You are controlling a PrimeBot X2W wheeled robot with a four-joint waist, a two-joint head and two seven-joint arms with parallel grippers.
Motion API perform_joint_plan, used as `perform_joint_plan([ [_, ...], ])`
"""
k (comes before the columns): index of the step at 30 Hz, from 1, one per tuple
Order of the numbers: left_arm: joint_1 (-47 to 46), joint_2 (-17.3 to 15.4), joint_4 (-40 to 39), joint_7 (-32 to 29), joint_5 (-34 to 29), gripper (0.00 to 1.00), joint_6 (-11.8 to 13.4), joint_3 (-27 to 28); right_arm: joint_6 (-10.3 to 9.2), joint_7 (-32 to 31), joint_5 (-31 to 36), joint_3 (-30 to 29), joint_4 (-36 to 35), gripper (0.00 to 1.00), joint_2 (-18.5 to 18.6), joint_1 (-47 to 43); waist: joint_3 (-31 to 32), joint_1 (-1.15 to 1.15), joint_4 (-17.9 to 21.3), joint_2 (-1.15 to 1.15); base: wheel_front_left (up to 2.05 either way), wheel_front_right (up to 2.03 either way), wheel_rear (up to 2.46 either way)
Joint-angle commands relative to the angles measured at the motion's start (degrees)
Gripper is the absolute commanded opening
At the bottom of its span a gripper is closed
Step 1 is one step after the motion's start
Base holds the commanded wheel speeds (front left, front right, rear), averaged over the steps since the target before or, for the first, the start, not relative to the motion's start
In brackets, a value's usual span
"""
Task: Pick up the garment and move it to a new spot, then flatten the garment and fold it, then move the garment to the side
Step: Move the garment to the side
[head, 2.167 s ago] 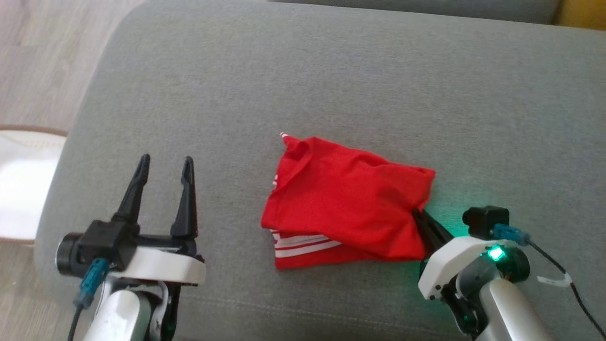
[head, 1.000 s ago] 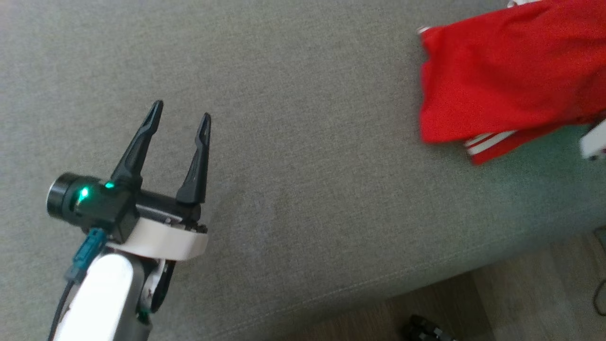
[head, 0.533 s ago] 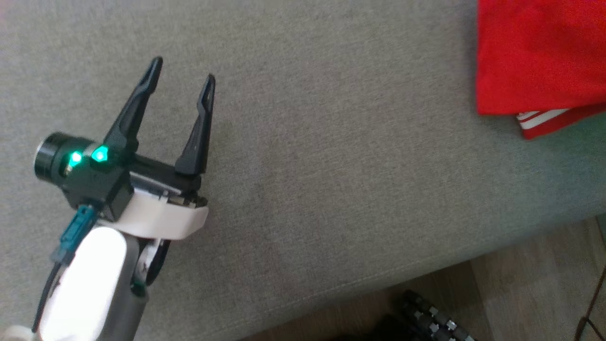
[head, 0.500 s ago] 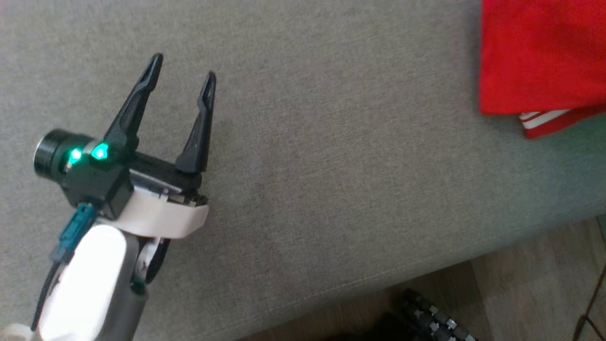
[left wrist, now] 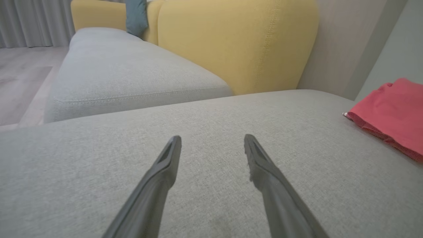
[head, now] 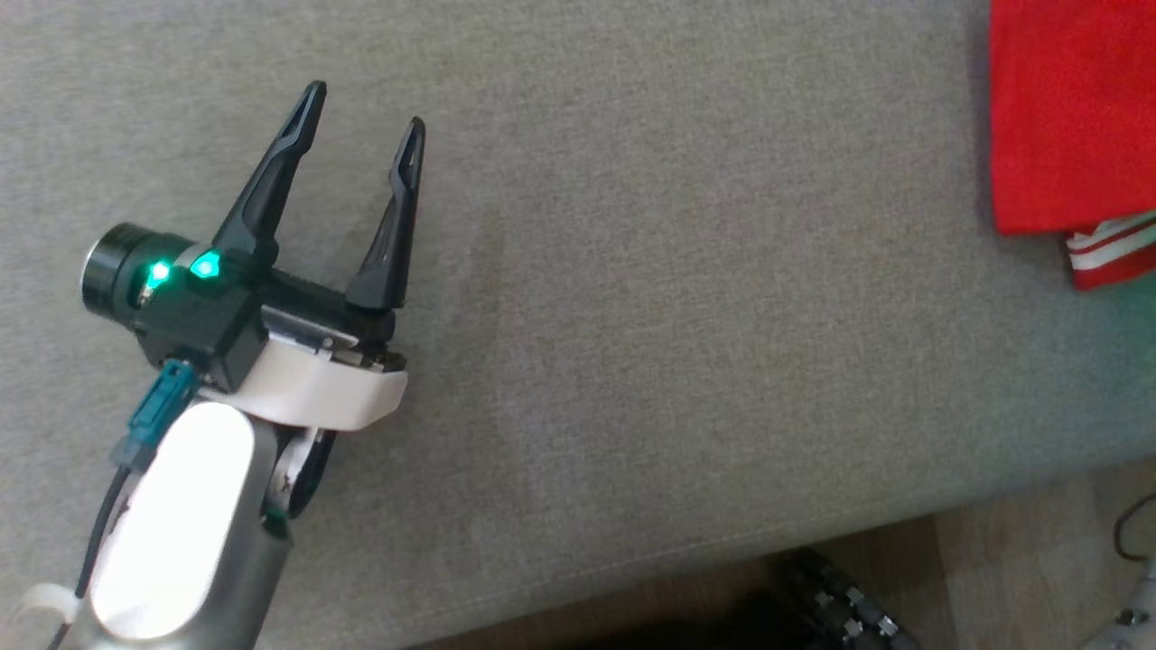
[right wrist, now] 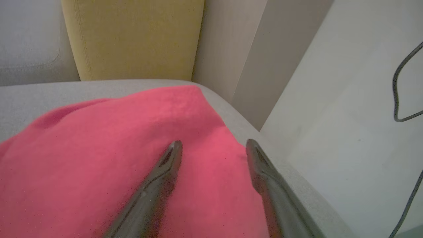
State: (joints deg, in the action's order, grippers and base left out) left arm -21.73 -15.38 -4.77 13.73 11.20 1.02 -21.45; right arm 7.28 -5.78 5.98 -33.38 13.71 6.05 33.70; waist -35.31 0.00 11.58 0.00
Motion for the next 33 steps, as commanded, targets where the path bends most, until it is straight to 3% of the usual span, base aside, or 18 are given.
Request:
perform_joint_plan([
  [1, -0.6, -0.2, -1.2, 0.6, 0.3, 1.0, 0.4, 2.0, 0.21, 2.2, 0.3, 0.4, -2.4, 1.0, 0.3, -1.1, 1.3, 0.0, -0.9, 0.0, 0.0, 0.0, 0.0],
  [7, 2.1, 0.7, 1.1, 1.1, 1.1, 1.0, 1.1, 2.7, 0.21, 7.8, -2.0, 5.5, -6.3, 1.0, -1.9, -7.7, 6.2, 0.0, -3.4, 0.0, 0.0, 0.0, 0.0],
  [15, 7.8, 2.2, 2.4, 1.2, 2.4, 1.0, 3.2, 5.1, 0.21, 12.4, -8.6, 20.0, -13.0, 1.0, -3.1, -20.9, 13.7, 0.0, -7.1, 0.0, 0.0, 0.0, 0.0],
  [23, 12.5, 3.1, 3.5, 1.3, 3.2, 1.0, 5.0, 8.1, 0.21, 13.8, -13.7, 30.7, -14.7, 1.0, -3.2, -27.0, 19.6, 0.0, -10.5, 0.0, 0.0, 0.0, 0.0],
  [33, 18.9, 3.4, 6.6, 1.2, 5.4, 1.0, 5.8, 10.0, 0.21, 12.6, -15.3, 35.1, -15.9, 1.0, -3.2, -33.3, 28.2, 0.0, -13.4, 0.0, 0.0, 0.0, 0.0],
])
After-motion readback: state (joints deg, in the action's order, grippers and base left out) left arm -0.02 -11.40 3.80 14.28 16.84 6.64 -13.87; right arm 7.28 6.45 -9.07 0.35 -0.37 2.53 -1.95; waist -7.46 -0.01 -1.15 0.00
